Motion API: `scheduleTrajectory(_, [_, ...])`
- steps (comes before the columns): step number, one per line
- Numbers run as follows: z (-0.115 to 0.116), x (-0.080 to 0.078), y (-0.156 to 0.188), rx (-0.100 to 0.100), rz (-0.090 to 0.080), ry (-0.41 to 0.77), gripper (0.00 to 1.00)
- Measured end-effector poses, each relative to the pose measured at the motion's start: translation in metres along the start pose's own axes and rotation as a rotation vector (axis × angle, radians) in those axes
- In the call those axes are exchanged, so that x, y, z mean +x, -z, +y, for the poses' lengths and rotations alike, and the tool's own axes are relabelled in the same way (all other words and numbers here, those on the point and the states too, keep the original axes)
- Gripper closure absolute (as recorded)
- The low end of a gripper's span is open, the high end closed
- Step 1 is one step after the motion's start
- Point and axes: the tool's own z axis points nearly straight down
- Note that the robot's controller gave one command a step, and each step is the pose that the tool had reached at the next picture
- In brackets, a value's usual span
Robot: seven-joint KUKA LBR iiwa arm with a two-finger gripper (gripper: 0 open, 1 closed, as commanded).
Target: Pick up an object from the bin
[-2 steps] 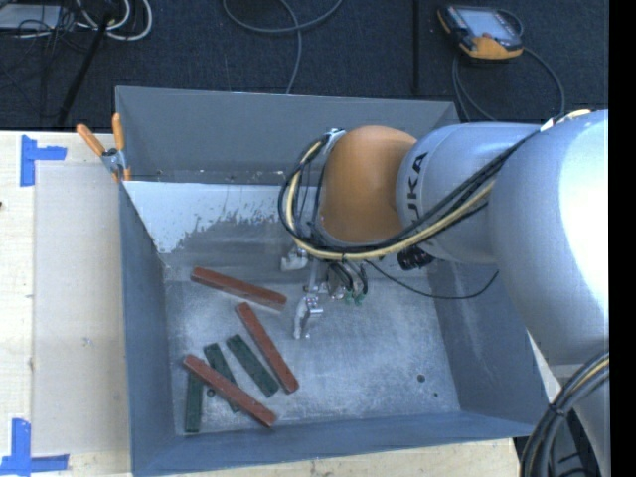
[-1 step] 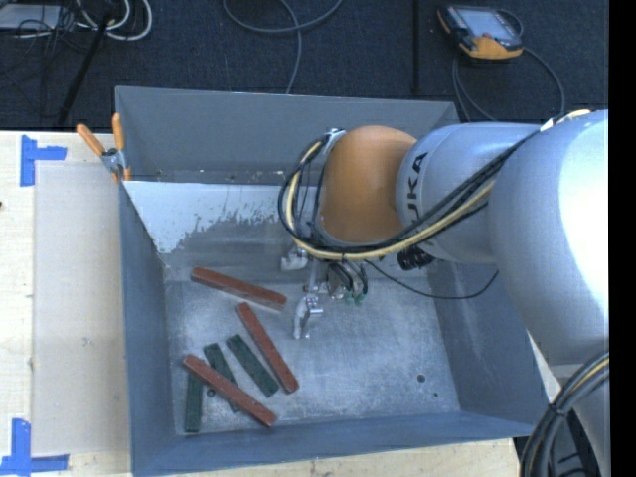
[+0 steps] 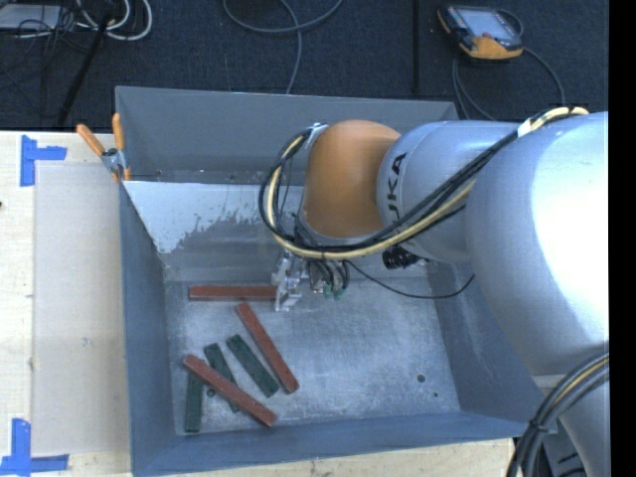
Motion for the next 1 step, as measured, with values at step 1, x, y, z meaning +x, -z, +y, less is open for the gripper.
scheduleTrajectory(1, [0.0, 0.0, 0.0, 0.0, 0.0, 0.0, 1.0])
